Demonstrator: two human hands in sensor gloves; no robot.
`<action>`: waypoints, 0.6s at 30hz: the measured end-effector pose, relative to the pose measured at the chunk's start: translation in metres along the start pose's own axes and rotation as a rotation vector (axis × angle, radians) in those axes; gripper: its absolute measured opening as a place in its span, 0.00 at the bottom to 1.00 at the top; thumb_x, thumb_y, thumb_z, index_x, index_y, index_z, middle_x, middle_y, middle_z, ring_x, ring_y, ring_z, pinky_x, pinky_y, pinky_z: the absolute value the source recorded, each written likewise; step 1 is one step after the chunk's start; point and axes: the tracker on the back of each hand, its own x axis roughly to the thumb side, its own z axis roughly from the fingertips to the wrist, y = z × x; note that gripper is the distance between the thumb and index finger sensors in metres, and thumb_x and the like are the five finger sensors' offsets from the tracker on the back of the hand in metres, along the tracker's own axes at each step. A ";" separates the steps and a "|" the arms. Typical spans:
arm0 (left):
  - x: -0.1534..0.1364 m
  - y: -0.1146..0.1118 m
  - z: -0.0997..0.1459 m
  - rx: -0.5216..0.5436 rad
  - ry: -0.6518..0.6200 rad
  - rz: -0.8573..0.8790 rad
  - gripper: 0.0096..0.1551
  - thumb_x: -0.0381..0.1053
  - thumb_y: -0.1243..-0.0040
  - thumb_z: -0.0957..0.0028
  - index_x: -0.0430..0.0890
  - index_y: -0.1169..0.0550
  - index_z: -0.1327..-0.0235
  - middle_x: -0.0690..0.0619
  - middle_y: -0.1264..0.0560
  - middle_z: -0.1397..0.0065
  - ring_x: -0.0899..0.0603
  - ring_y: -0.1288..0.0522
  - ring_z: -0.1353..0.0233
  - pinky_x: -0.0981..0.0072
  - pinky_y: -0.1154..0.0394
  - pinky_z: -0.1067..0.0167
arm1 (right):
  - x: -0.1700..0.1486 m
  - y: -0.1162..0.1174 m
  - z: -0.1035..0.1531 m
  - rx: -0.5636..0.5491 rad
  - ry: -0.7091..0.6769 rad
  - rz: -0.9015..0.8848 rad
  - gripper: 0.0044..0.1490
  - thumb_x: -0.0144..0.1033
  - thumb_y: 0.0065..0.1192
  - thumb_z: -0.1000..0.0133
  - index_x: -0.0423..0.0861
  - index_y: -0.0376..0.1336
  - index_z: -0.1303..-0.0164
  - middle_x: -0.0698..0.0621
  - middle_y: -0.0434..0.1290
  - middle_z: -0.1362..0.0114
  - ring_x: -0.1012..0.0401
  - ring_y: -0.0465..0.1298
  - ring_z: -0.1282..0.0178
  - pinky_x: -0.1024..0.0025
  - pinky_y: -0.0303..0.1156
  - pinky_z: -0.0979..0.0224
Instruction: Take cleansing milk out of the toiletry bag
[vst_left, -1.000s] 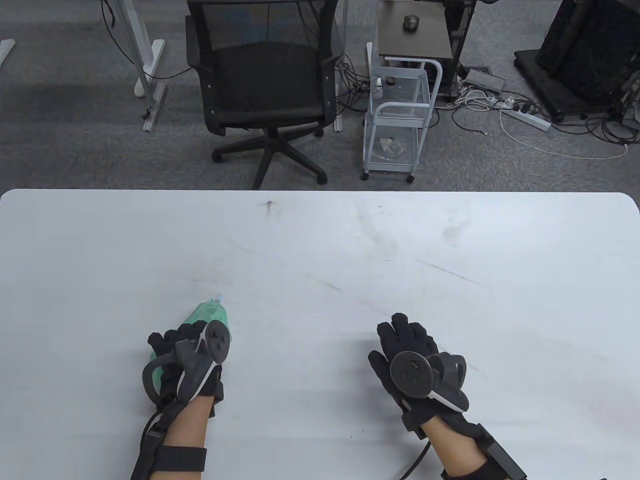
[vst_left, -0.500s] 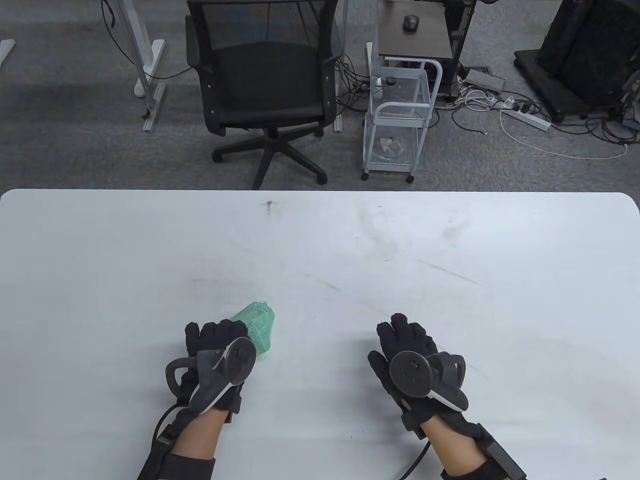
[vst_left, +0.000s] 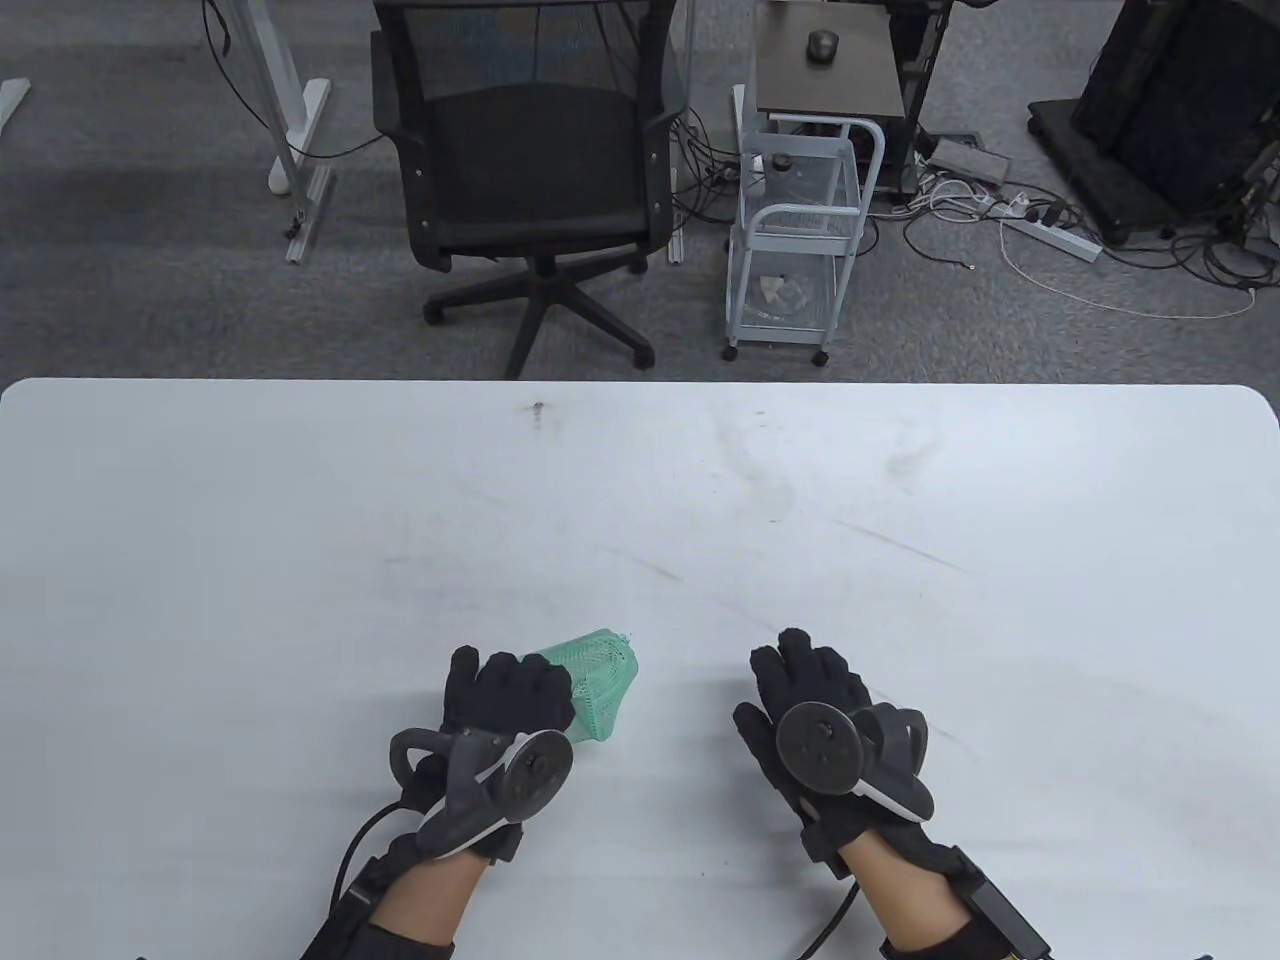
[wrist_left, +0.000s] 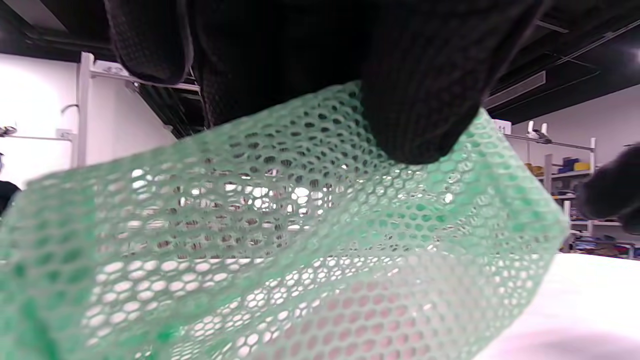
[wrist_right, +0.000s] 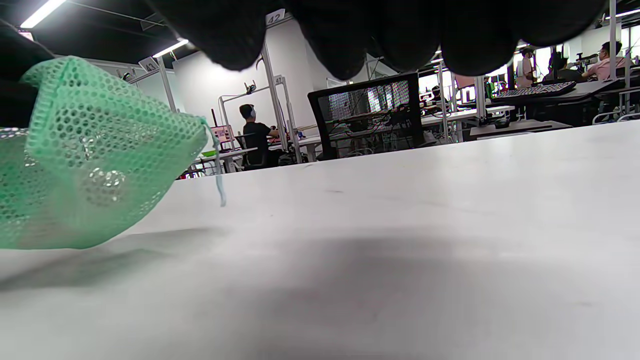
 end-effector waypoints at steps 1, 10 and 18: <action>0.002 0.000 0.000 -0.001 -0.007 0.008 0.21 0.52 0.22 0.53 0.51 0.12 0.47 0.52 0.12 0.35 0.36 0.14 0.33 0.32 0.31 0.28 | 0.000 0.001 0.000 0.003 -0.001 -0.001 0.40 0.46 0.63 0.36 0.32 0.63 0.23 0.23 0.60 0.16 0.20 0.64 0.28 0.26 0.62 0.32; 0.019 -0.002 0.005 -0.004 -0.072 0.027 0.21 0.52 0.22 0.53 0.51 0.12 0.47 0.52 0.12 0.35 0.36 0.14 0.33 0.32 0.31 0.28 | 0.003 0.006 -0.003 0.026 -0.009 -0.001 0.40 0.46 0.63 0.36 0.32 0.63 0.23 0.23 0.60 0.17 0.20 0.64 0.29 0.26 0.62 0.32; 0.030 -0.006 0.007 -0.024 -0.111 0.054 0.21 0.52 0.22 0.53 0.51 0.12 0.47 0.52 0.12 0.35 0.36 0.14 0.33 0.32 0.31 0.28 | 0.001 0.012 -0.006 0.052 -0.007 -0.031 0.39 0.46 0.63 0.36 0.31 0.64 0.24 0.24 0.61 0.17 0.20 0.65 0.29 0.26 0.62 0.32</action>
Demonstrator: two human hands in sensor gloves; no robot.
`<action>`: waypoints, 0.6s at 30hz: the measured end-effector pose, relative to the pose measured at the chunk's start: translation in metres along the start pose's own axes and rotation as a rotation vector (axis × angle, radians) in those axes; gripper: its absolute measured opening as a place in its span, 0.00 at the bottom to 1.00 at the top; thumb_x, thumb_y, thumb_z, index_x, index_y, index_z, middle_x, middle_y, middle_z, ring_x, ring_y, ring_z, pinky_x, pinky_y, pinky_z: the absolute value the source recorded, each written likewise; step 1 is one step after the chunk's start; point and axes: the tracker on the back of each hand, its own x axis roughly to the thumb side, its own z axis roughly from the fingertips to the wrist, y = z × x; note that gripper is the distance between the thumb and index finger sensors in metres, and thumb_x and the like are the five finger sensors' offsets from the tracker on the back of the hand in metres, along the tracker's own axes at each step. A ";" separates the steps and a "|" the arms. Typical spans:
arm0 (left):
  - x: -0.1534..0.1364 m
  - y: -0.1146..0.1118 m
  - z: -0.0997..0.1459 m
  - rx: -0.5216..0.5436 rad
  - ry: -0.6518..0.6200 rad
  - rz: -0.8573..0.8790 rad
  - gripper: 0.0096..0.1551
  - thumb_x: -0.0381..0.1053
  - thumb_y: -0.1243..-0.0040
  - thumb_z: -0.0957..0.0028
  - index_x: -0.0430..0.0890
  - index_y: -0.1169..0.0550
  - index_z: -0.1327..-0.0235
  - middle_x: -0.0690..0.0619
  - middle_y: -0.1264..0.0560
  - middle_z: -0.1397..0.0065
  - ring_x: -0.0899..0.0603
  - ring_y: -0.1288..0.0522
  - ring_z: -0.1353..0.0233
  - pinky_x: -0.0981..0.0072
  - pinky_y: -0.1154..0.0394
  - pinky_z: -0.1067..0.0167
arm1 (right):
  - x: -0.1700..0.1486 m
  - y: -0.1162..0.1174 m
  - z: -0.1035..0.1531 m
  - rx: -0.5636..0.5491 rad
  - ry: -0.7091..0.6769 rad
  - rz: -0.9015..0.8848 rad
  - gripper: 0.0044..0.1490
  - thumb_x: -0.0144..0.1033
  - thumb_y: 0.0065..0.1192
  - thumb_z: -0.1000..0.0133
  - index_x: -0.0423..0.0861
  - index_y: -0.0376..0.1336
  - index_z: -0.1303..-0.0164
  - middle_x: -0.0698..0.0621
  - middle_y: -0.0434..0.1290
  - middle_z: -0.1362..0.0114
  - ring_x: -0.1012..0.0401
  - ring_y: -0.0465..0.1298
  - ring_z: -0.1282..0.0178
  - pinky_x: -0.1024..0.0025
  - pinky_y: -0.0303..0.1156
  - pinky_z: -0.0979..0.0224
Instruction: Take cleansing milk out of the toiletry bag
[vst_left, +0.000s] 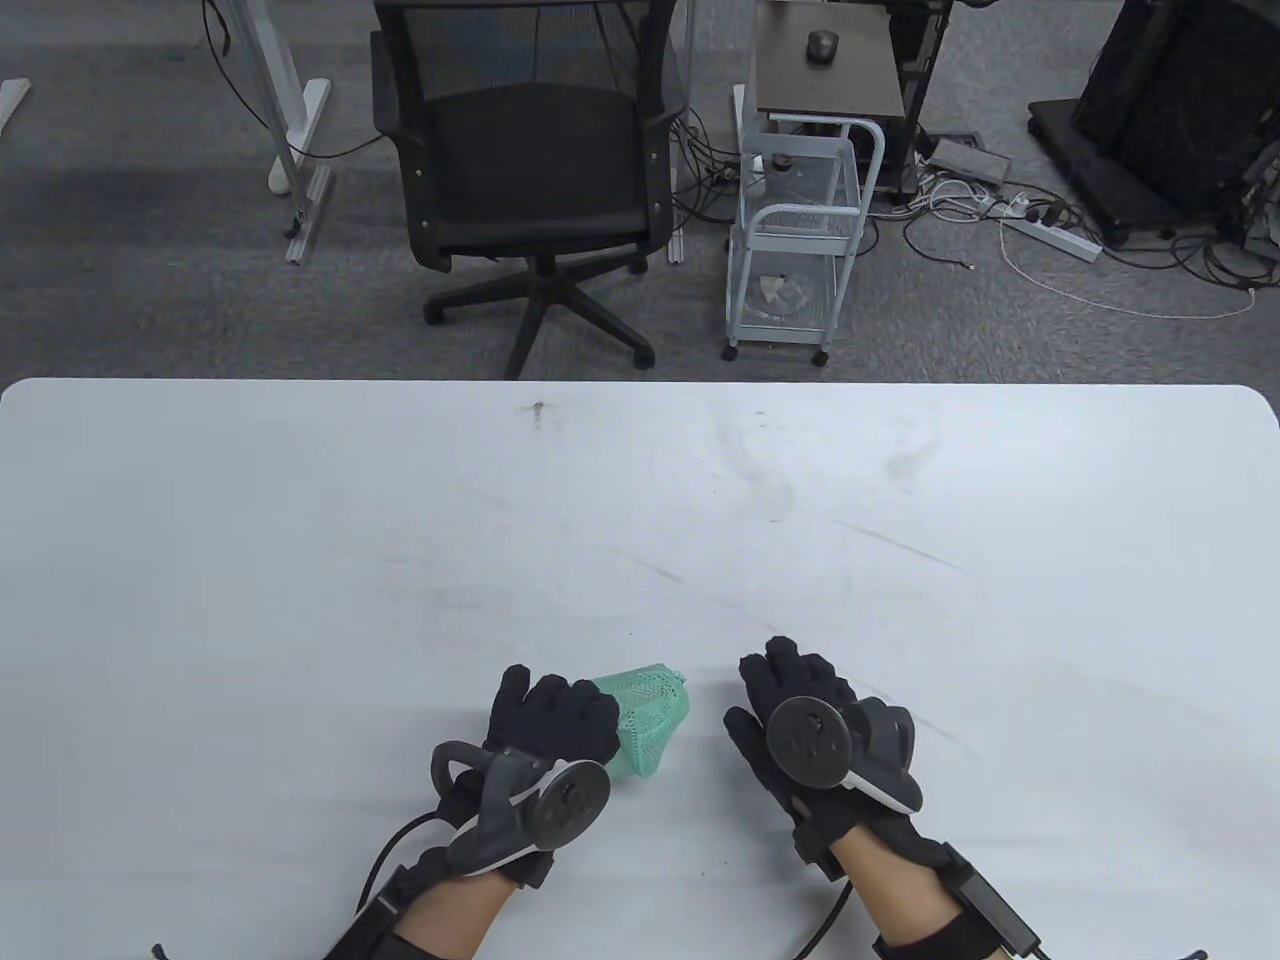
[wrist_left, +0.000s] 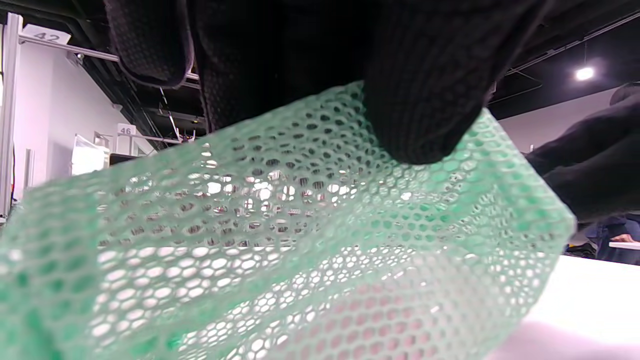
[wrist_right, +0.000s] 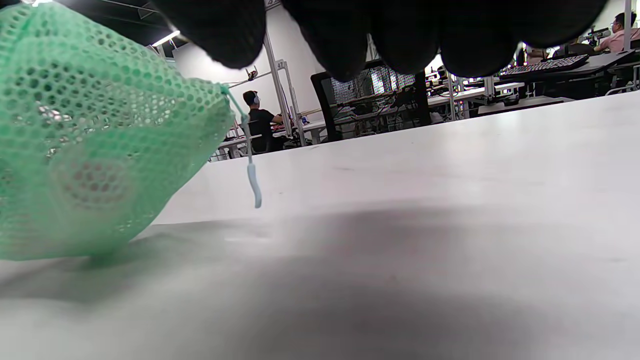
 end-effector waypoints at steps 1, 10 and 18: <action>0.002 -0.002 0.000 -0.007 -0.006 0.004 0.21 0.52 0.22 0.53 0.51 0.12 0.47 0.53 0.12 0.35 0.36 0.14 0.33 0.32 0.31 0.28 | 0.000 0.002 -0.001 0.009 -0.003 -0.007 0.39 0.46 0.63 0.36 0.31 0.64 0.24 0.24 0.61 0.17 0.20 0.65 0.29 0.26 0.62 0.32; 0.015 -0.015 -0.001 -0.062 -0.049 0.013 0.21 0.53 0.23 0.53 0.51 0.12 0.47 0.53 0.12 0.35 0.37 0.14 0.33 0.32 0.31 0.28 | -0.003 0.012 -0.006 0.055 -0.002 -0.064 0.38 0.45 0.61 0.36 0.31 0.65 0.25 0.24 0.63 0.18 0.21 0.66 0.30 0.26 0.63 0.33; 0.023 -0.026 -0.002 -0.123 -0.069 0.044 0.21 0.53 0.23 0.53 0.51 0.12 0.46 0.52 0.12 0.35 0.36 0.14 0.33 0.32 0.31 0.28 | -0.004 0.021 -0.012 0.077 0.008 -0.093 0.37 0.45 0.62 0.36 0.32 0.66 0.26 0.24 0.64 0.19 0.20 0.66 0.30 0.26 0.63 0.33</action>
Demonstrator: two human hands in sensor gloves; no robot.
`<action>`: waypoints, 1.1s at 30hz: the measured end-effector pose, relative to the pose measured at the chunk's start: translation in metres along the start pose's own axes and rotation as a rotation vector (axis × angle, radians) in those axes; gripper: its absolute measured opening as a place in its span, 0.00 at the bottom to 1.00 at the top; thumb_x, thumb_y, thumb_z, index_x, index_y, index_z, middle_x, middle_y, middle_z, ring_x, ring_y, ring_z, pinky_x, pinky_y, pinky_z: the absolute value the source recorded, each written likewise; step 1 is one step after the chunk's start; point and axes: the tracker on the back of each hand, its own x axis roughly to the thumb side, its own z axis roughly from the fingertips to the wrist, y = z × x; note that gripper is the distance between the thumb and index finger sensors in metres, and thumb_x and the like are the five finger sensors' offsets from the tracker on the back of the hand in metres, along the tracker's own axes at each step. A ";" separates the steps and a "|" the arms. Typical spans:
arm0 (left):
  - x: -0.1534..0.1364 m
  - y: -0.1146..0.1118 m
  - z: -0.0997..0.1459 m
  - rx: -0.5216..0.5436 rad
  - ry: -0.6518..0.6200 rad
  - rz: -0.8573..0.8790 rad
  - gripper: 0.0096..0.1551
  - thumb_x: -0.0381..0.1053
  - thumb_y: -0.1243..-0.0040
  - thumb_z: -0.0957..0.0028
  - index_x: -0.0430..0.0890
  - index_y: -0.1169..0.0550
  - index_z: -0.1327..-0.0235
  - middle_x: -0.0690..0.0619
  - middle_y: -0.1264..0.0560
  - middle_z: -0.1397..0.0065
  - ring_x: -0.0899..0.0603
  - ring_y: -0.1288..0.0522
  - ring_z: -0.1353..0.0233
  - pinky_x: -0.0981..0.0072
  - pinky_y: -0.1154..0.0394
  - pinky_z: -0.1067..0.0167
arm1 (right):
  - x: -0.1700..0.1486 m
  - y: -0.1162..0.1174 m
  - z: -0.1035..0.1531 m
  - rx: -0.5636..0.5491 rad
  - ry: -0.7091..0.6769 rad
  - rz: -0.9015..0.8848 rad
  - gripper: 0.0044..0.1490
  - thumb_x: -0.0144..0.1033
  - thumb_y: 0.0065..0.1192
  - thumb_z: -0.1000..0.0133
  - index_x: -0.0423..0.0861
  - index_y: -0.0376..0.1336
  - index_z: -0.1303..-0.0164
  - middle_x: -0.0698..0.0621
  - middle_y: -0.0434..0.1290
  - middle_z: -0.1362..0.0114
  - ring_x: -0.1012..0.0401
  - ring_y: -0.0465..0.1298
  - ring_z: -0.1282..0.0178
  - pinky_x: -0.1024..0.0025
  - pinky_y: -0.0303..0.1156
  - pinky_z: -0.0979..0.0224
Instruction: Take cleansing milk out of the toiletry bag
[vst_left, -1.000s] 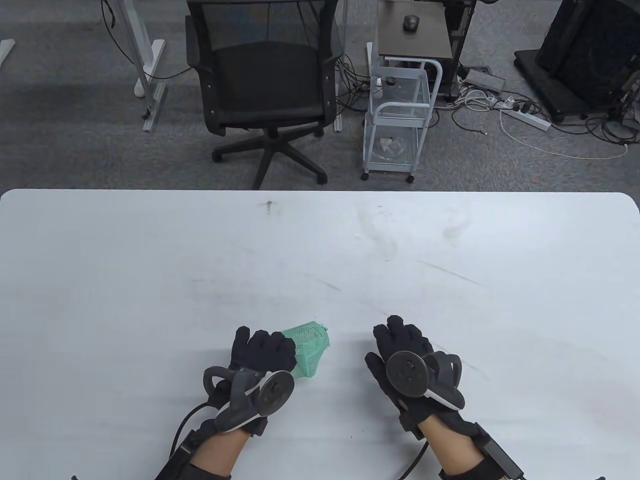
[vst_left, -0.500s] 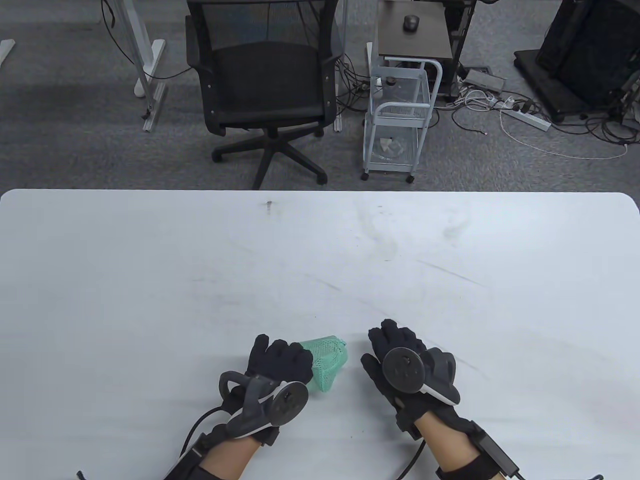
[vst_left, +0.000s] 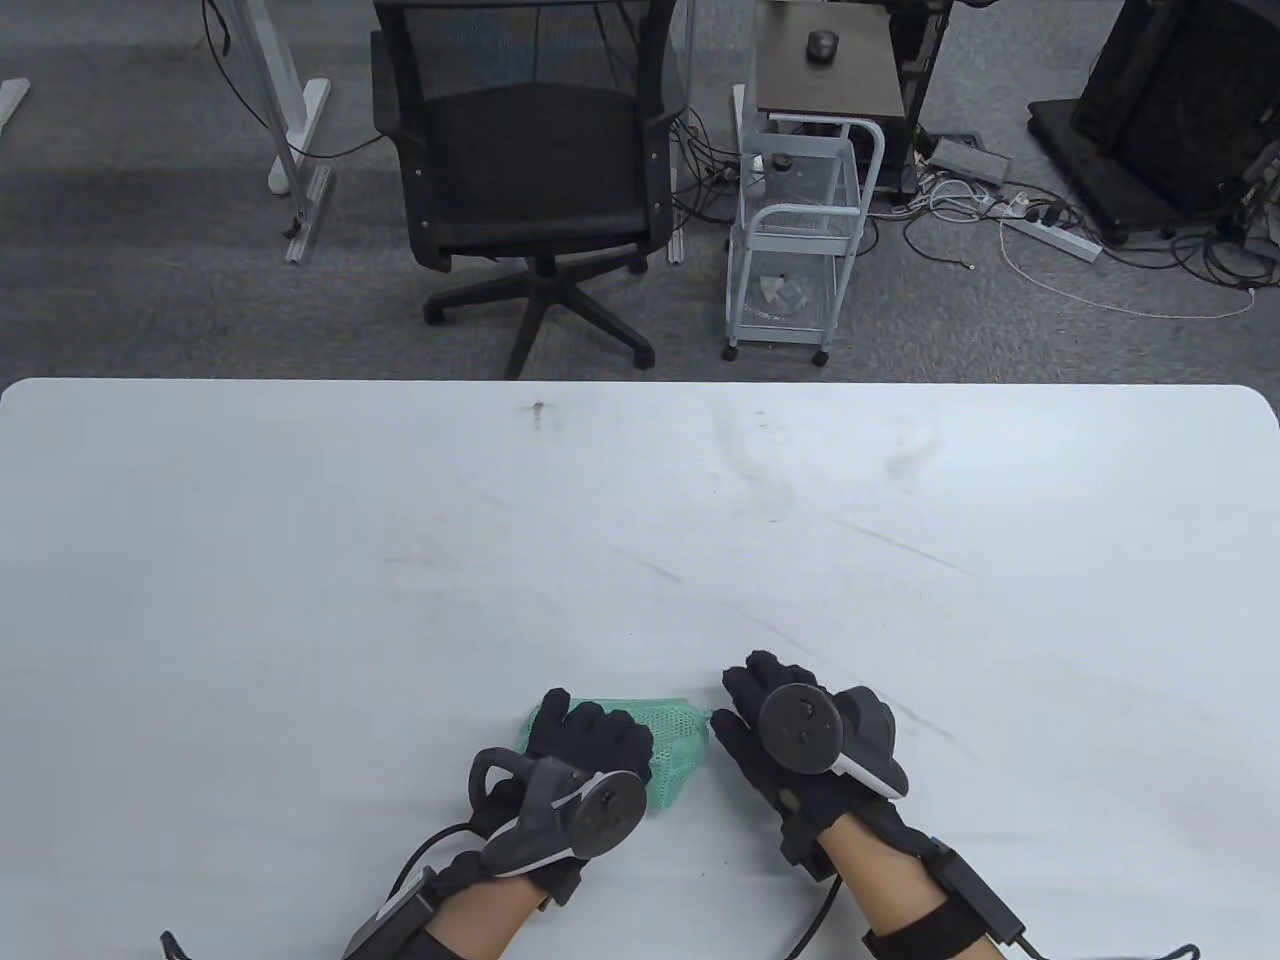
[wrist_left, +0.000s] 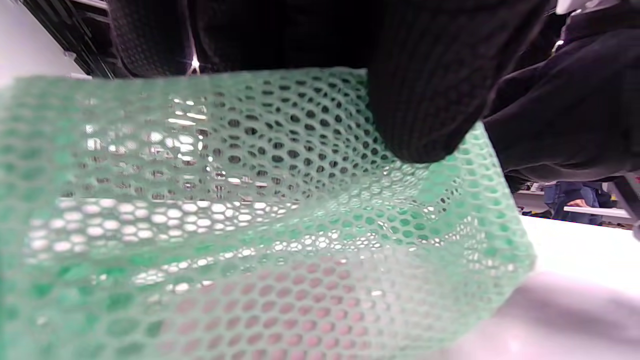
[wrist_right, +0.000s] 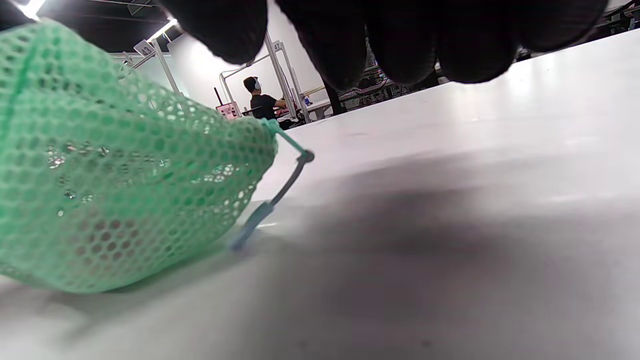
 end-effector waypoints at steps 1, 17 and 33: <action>0.001 0.000 0.000 -0.003 -0.001 0.005 0.21 0.53 0.23 0.53 0.51 0.12 0.46 0.52 0.12 0.35 0.36 0.14 0.33 0.32 0.31 0.28 | 0.000 0.001 -0.001 0.003 -0.001 0.002 0.37 0.45 0.62 0.36 0.32 0.66 0.26 0.24 0.64 0.18 0.20 0.66 0.30 0.26 0.63 0.33; 0.000 0.006 0.000 -0.023 -0.013 0.078 0.26 0.57 0.25 0.52 0.53 0.14 0.41 0.51 0.14 0.31 0.36 0.15 0.32 0.33 0.31 0.28 | 0.006 0.030 -0.011 0.228 -0.022 0.031 0.36 0.41 0.66 0.37 0.33 0.66 0.25 0.23 0.58 0.15 0.18 0.59 0.27 0.24 0.58 0.30; -0.037 0.030 0.004 0.096 0.183 0.040 0.25 0.56 0.27 0.50 0.52 0.15 0.40 0.49 0.14 0.31 0.35 0.15 0.33 0.33 0.31 0.29 | 0.014 0.034 -0.011 0.203 -0.033 0.157 0.28 0.31 0.74 0.42 0.30 0.71 0.36 0.26 0.61 0.16 0.20 0.61 0.26 0.24 0.59 0.30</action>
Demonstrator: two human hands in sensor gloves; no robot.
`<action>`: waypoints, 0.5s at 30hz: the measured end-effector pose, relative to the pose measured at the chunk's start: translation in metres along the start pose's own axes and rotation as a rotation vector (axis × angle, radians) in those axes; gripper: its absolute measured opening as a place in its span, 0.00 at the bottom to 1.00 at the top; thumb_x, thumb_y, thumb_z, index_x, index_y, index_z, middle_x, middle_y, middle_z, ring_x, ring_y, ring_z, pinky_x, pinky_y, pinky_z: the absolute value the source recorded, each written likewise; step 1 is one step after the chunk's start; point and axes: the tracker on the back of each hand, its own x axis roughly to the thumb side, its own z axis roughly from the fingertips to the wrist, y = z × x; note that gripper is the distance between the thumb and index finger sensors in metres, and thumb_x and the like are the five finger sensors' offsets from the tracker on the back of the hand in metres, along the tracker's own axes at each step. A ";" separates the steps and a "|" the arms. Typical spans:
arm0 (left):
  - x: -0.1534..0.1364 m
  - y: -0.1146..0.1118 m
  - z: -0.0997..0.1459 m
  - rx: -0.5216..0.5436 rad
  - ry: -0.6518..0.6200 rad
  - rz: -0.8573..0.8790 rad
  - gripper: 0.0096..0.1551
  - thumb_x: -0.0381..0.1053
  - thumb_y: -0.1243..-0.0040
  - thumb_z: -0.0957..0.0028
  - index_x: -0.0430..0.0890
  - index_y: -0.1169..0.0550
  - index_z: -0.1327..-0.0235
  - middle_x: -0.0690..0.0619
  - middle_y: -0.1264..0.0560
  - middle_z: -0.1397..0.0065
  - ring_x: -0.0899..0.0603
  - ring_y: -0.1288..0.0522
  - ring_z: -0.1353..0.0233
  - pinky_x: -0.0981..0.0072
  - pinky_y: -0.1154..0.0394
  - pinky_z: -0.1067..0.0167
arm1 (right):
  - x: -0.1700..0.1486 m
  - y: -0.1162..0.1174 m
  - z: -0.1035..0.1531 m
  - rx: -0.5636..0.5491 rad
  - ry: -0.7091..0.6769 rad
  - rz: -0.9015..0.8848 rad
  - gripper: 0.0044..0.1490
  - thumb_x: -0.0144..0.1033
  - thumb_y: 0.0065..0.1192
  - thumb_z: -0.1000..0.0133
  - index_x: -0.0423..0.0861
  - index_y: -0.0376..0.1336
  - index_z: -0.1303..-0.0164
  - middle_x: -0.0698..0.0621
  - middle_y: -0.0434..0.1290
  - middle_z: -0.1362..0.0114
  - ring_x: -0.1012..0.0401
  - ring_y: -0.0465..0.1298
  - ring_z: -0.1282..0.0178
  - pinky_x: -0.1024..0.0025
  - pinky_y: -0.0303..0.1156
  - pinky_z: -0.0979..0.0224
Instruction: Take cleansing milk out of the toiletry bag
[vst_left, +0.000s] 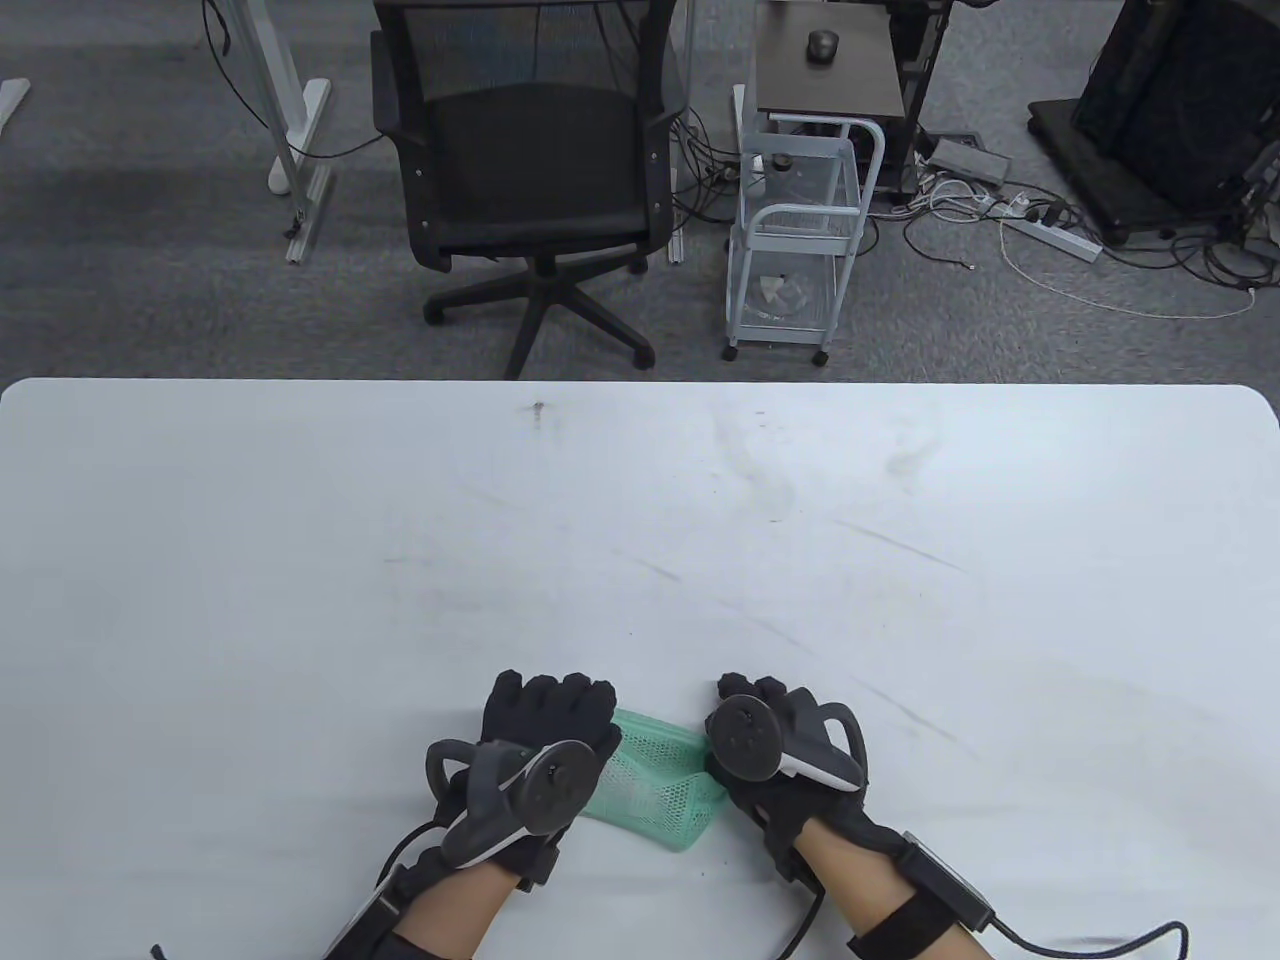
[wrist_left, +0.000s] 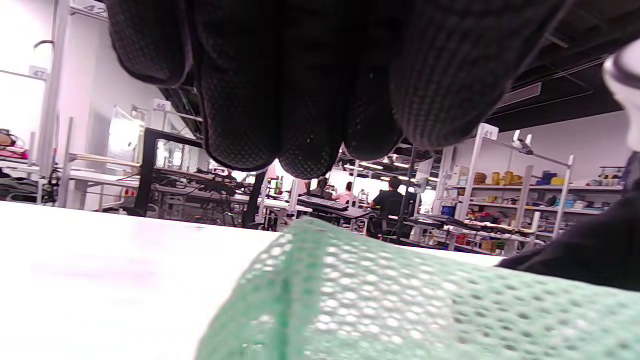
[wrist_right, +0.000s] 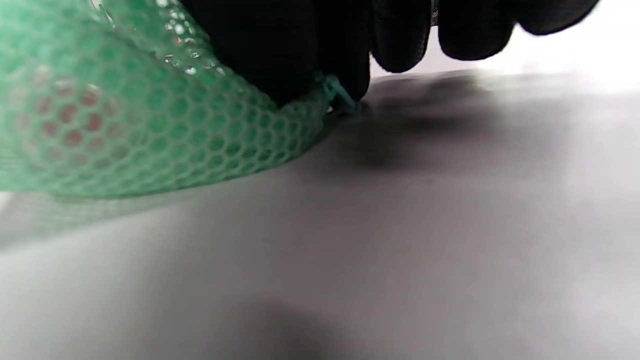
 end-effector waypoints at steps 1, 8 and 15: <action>-0.003 0.000 -0.001 0.001 0.009 0.000 0.25 0.56 0.27 0.50 0.52 0.15 0.40 0.49 0.14 0.31 0.35 0.15 0.33 0.33 0.31 0.29 | 0.000 0.000 0.000 0.002 -0.001 0.000 0.28 0.30 0.74 0.42 0.29 0.71 0.37 0.26 0.61 0.16 0.20 0.61 0.26 0.24 0.59 0.30; -0.024 -0.004 -0.006 -0.021 0.086 -0.003 0.25 0.56 0.27 0.50 0.52 0.14 0.40 0.49 0.14 0.31 0.35 0.15 0.33 0.33 0.31 0.29 | 0.000 -0.001 0.000 -0.012 0.001 0.023 0.24 0.28 0.74 0.42 0.30 0.73 0.40 0.27 0.62 0.16 0.21 0.61 0.25 0.24 0.59 0.29; -0.040 -0.009 -0.010 -0.058 0.145 0.000 0.26 0.56 0.27 0.50 0.52 0.15 0.39 0.49 0.14 0.31 0.34 0.15 0.33 0.33 0.31 0.29 | -0.005 -0.009 0.005 -0.136 -0.027 0.004 0.23 0.29 0.76 0.43 0.30 0.74 0.43 0.29 0.65 0.17 0.23 0.64 0.26 0.25 0.61 0.30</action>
